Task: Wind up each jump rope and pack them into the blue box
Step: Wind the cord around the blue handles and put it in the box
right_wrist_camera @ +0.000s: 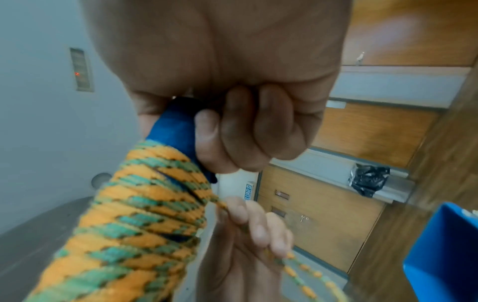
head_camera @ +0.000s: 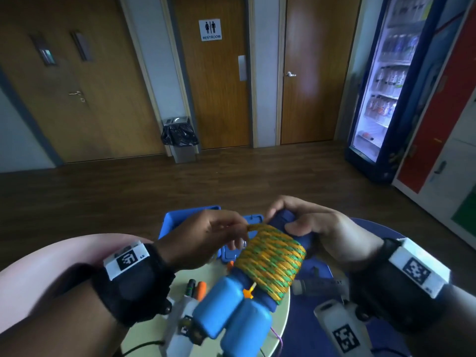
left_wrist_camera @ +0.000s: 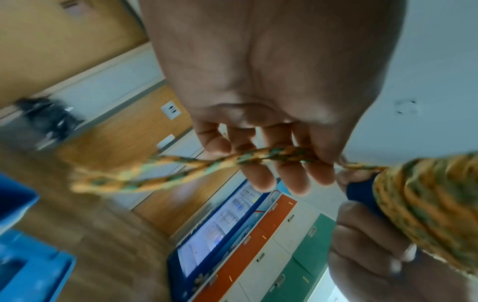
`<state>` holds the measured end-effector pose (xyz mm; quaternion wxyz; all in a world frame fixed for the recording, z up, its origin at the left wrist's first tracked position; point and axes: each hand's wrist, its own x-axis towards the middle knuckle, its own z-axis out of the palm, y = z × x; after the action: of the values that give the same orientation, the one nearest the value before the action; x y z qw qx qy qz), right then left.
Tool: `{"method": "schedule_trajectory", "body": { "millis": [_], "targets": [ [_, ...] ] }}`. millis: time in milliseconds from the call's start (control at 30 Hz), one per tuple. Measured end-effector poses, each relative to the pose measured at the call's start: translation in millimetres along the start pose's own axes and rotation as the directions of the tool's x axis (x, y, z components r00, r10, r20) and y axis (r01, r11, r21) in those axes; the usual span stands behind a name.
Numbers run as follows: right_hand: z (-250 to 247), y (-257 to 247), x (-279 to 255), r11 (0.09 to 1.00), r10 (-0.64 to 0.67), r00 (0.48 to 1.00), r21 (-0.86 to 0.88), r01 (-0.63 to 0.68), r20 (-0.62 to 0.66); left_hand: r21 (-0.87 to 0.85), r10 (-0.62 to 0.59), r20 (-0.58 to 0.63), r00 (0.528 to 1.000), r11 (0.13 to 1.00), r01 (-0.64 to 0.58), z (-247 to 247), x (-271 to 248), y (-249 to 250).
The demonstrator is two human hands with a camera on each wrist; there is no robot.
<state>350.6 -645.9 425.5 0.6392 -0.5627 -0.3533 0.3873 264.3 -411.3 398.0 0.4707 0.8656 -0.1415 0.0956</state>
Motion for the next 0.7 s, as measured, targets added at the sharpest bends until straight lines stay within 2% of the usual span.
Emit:
{"method": "schedule_trajectory", "body": {
  "millis": [33,67,100,133,167,200,233,267,300,333,367,433,533,633,700],
  "targets": [
    [0.9,2.7,2.3,0.996,-0.029,1.000,0.085,0.029,0.004,-0.037,-0.038,-0.021,0.999,0.999,0.037,4.7,0.4,-4.9],
    [3.2,5.0,4.6,0.986,-0.056,0.998,0.161,0.055,0.006,-0.149,-0.157,-0.024,0.987,0.977,0.151,8.2,6.9,-4.2],
    [6.5,6.9,7.0,0.973,-0.078,0.997,0.219,0.076,0.000,-0.364,-0.299,0.015,0.954,0.887,0.284,16.5,12.1,-4.7],
    [9.8,9.3,9.6,0.961,-0.092,0.996,0.260,0.094,-0.019,-0.496,-0.379,0.021,0.925,0.800,0.339,24.2,16.7,2.4],
    [13.2,11.6,12.8,0.952,-0.099,0.994,0.286,0.109,-0.048,-0.554,-0.315,0.042,0.948,0.782,0.284,32.3,16.1,4.6],
    [16.2,14.2,16.3,0.947,-0.103,0.991,0.297,0.126,-0.091,-0.745,-0.254,0.010,0.967,0.643,0.176,40.0,14.2,8.3],
    [18.9,17.6,20.0,0.944,-0.107,0.983,0.296,0.147,-0.147,-0.898,-0.338,0.036,0.941,0.401,0.179,50.3,13.6,15.5],
    [21.2,21.8,24.8,0.942,-0.111,0.971,0.288,0.171,-0.212,-0.932,-0.371,-0.015,0.928,0.342,0.122,62.4,5.9,19.6],
    [23.8,26.5,29.6,0.939,-0.117,0.954,0.281,0.196,-0.276,-0.955,-0.464,-0.013,0.886,0.269,0.126,70.0,1.0,17.5],
    [26.2,31.8,34.2,0.936,-0.123,0.935,0.273,0.220,-0.331,-0.949,-0.504,-0.009,0.864,0.277,0.152,74.6,-0.7,9.3],
    [28.5,37.6,38.9,0.934,-0.128,0.916,0.264,0.240,-0.379,-0.942,-0.577,-0.034,0.816,0.292,0.167,77.6,-2.7,6.8],
    [34.0,46.1,45.5,0.935,-0.137,0.880,0.235,0.267,-0.455,-0.915,-0.622,-0.115,0.774,0.370,0.161,77.9,-1.2,11.7],
    [43.2,53.2,51.9,0.938,-0.153,0.847,0.196,0.287,-0.509,-0.868,-0.588,-0.203,0.783,0.478,0.133,81.8,-3.6,11.3],
    [49.4,58.9,55.3,0.942,-0.155,0.840,0.178,0.284,-0.521,-0.721,-0.568,-0.295,0.769,0.660,0.211,78.2,-8.9,0.8],
    [51.3,61.8,56.0,0.941,-0.154,0.849,0.188,0.283,-0.505,-0.599,-0.524,-0.320,0.789,0.757,0.260,75.6,-12.1,0.1]
  ]
}}
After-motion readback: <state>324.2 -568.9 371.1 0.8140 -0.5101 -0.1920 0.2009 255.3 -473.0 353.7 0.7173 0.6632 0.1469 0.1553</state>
